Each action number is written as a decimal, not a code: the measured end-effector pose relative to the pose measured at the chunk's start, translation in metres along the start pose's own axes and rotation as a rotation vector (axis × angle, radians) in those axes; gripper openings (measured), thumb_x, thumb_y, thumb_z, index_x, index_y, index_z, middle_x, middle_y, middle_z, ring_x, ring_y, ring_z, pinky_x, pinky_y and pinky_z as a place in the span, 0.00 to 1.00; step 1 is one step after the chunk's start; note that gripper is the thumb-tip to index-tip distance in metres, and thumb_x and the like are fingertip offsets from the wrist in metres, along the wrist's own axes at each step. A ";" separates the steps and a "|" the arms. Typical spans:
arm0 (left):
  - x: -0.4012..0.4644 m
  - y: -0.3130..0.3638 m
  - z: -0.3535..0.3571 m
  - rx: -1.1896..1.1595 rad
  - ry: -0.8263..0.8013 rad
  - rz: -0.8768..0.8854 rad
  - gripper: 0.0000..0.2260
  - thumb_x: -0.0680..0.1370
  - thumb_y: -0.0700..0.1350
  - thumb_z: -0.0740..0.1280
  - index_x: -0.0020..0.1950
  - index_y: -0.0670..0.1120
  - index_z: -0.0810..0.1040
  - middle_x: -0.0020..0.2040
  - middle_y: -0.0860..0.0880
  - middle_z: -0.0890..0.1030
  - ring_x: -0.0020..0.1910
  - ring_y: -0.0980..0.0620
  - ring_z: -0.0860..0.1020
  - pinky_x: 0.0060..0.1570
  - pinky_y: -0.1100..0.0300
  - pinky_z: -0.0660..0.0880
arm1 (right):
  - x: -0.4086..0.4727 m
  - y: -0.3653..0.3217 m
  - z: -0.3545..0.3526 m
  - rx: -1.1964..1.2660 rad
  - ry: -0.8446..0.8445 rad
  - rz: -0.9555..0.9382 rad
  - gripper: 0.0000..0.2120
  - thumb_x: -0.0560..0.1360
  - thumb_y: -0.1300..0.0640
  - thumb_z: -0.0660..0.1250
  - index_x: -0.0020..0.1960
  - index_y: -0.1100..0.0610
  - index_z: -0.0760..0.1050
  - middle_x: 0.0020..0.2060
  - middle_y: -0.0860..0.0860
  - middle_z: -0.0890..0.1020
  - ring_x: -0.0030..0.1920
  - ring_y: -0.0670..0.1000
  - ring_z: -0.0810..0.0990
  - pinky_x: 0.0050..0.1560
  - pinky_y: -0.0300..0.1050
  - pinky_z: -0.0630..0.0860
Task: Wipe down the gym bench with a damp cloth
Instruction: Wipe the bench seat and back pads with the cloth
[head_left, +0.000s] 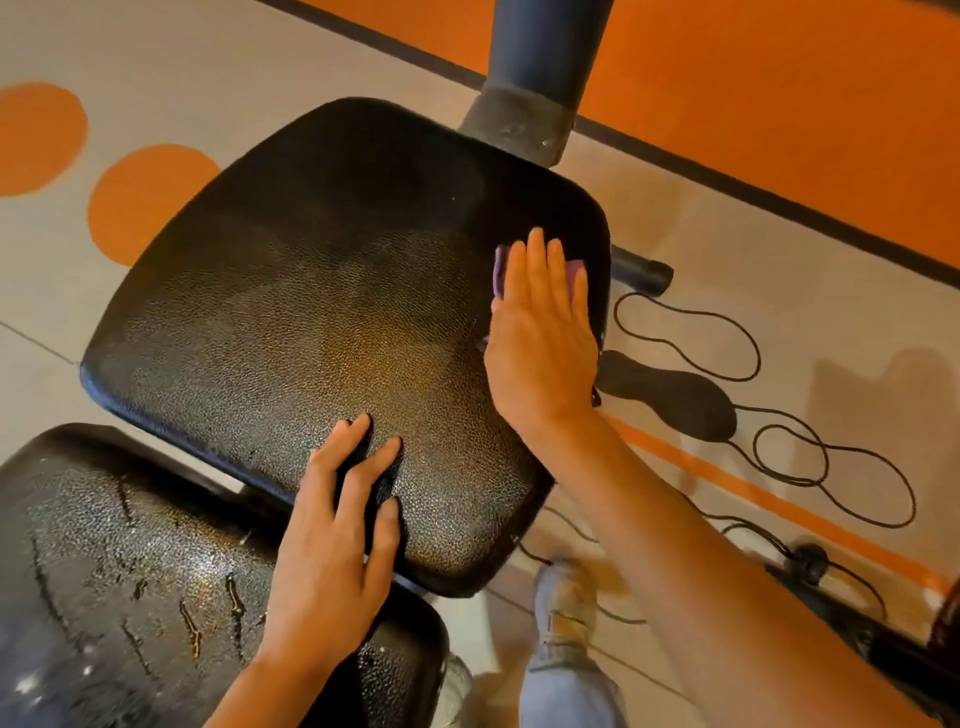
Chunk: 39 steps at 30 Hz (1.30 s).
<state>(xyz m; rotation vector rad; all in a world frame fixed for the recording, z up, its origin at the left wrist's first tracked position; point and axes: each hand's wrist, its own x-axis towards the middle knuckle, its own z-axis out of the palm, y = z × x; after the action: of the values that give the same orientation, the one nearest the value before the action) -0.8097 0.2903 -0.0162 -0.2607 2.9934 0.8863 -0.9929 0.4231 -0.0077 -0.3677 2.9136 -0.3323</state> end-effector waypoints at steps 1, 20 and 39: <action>-0.001 0.000 0.000 0.003 -0.003 -0.005 0.20 0.81 0.49 0.55 0.71 0.45 0.69 0.76 0.51 0.60 0.78 0.52 0.57 0.75 0.59 0.57 | -0.008 -0.005 0.003 0.028 0.010 0.023 0.29 0.82 0.54 0.52 0.78 0.61 0.45 0.78 0.59 0.47 0.78 0.57 0.43 0.77 0.56 0.44; -0.006 0.023 -0.005 -0.166 -0.095 0.196 0.21 0.81 0.40 0.59 0.75 0.43 0.64 0.76 0.48 0.61 0.78 0.54 0.58 0.75 0.65 0.56 | -0.165 -0.029 0.066 0.274 0.267 -0.196 0.28 0.78 0.58 0.65 0.74 0.62 0.60 0.75 0.58 0.63 0.77 0.56 0.53 0.77 0.53 0.48; -0.003 0.025 0.004 -0.162 -0.258 0.247 0.21 0.83 0.41 0.57 0.76 0.46 0.62 0.78 0.51 0.57 0.79 0.55 0.54 0.75 0.56 0.56 | -0.208 -0.051 0.078 1.496 0.420 0.199 0.26 0.82 0.60 0.52 0.76 0.48 0.49 0.77 0.45 0.55 0.75 0.41 0.58 0.72 0.38 0.62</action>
<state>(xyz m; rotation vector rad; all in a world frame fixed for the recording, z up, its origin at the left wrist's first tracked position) -0.8108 0.3140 -0.0057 0.2125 2.7551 1.0897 -0.7671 0.4141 -0.0381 0.2683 2.0734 -2.4155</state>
